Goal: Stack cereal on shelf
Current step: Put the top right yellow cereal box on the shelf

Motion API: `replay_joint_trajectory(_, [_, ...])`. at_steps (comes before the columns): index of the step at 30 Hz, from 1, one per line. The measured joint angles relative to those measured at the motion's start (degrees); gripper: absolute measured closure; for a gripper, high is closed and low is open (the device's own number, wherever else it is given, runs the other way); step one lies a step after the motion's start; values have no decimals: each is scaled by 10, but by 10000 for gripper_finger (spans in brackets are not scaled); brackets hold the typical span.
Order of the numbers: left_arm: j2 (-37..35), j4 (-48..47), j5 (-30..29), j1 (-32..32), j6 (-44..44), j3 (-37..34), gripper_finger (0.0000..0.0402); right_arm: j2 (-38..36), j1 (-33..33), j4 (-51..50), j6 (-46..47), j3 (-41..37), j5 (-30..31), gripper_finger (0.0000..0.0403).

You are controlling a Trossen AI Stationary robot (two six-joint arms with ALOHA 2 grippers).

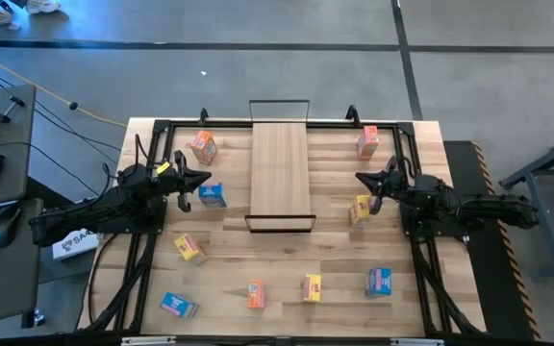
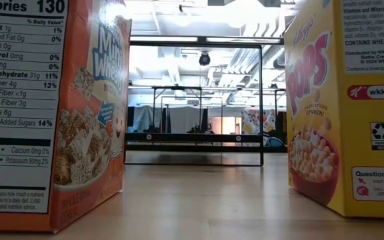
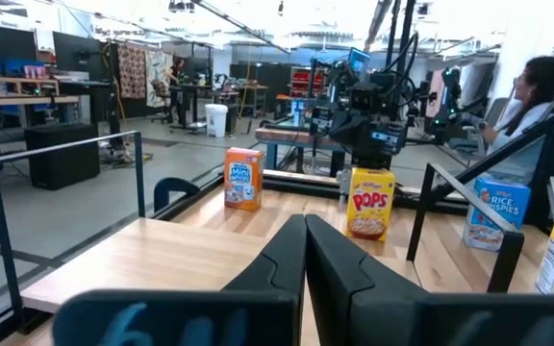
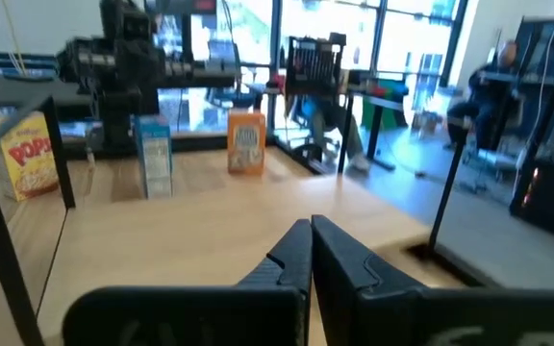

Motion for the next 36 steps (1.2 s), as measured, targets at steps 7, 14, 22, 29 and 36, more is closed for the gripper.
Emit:
replay_joint_trajectory(7, [0,0,0,0,14,0,401,0,0,43,38,1,-34,402])
replay_joint_trajectory(14, [0,1,0,0,23,0,401,1,0,87,74,1,-41,402])
replay_joint_trajectory(22, [0,-7,0,0,11,0,401,1,0,131,60,2,-70,402])
replay_joint_trajectory(29, [0,8,-3,0,14,0,401,1,0,134,59,2,5,382])
replay_joint_trajectory(36, [0,8,-45,0,28,0,401,22,0,79,94,47,8,275])
